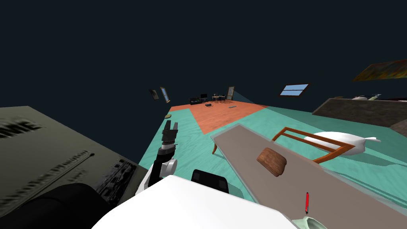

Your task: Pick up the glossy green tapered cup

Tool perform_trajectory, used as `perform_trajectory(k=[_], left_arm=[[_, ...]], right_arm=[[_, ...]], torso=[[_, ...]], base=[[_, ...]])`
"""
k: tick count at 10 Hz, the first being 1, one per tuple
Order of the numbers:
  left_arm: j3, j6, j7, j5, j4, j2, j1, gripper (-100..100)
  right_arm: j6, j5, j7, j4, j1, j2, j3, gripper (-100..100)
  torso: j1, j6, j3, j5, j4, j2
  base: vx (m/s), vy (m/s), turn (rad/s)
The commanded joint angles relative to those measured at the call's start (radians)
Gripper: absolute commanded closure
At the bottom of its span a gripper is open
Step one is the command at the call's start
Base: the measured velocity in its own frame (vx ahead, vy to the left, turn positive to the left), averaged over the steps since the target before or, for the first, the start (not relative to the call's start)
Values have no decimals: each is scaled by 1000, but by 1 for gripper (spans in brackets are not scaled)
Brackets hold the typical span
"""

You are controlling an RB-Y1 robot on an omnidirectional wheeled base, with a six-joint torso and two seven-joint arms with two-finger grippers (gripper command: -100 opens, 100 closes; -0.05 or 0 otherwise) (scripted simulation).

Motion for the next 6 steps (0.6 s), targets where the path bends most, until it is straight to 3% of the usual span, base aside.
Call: perform_trajectory(k=[1, 2, 4, 5, 6], left_arm=[[0, 0, 0, 0, 0, 0, 0, 0], [0, 0, 0, 0, 0, 0, 0, 0], [0, 0, 0, 0, 0, 0, 0, 0], [0, 0, 0, 0, 0, 0, 0, 0], [0, 0, 0, 0, 0, 0, 0, 0]], right_arm=[[0, 0, 0, 0, 0, 0, 0, 0], [-6, -2, -4, -35, 18, -28, -10, 100], [-14, 3, -13, -73, 37, -57, -22, 100], [-15, 16, -20, -64, 34, -47, -22, 100], [-17, 19, -25, -67, 35, -48, -24, 0]], torso=[[0, 0, 0, 0, 0, 0], [0, 0, 0, 0, 0, 0], [3, 1, -1, 1, 0, -1], [4, 0, 0, 2, 0, -1], [3, 0, 0, 2, 0, 0]], base=[[0, 0, 0], [26, 12, -219], [35, 28, -182], [9, 15, -18], [0, 0, 0]])
